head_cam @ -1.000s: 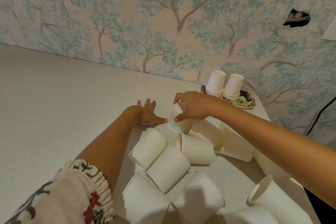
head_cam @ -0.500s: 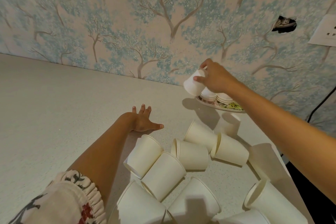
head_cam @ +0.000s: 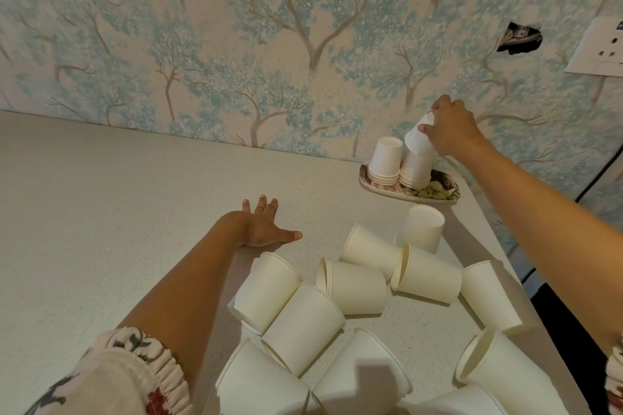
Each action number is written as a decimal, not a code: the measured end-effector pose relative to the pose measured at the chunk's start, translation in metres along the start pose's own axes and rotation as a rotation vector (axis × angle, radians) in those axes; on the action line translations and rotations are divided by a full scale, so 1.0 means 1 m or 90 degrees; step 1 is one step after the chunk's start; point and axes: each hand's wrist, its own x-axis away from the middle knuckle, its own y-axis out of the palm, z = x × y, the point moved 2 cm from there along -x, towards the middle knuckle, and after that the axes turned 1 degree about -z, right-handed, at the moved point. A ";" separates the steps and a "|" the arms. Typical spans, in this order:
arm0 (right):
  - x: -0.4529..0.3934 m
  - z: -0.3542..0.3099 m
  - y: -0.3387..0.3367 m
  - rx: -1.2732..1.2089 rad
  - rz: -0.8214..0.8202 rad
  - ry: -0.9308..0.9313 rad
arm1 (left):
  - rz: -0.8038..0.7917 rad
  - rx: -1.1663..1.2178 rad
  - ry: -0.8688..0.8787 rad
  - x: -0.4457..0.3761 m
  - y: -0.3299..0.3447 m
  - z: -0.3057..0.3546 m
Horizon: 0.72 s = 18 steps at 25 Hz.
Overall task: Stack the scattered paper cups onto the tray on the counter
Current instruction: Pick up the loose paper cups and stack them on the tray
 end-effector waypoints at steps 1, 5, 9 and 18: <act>-0.001 0.002 0.003 0.004 -0.006 0.003 | -0.001 0.001 0.000 -0.001 0.000 0.000; -0.001 0.008 0.011 0.002 -0.022 0.002 | 0.001 0.004 0.004 -0.002 0.001 -0.002; 0.004 0.016 0.009 0.004 0.003 0.007 | 0.002 0.005 0.003 -0.003 0.001 -0.002; 0.015 0.016 0.020 0.049 -0.028 -0.018 | 0.000 0.011 0.006 -0.004 0.002 -0.002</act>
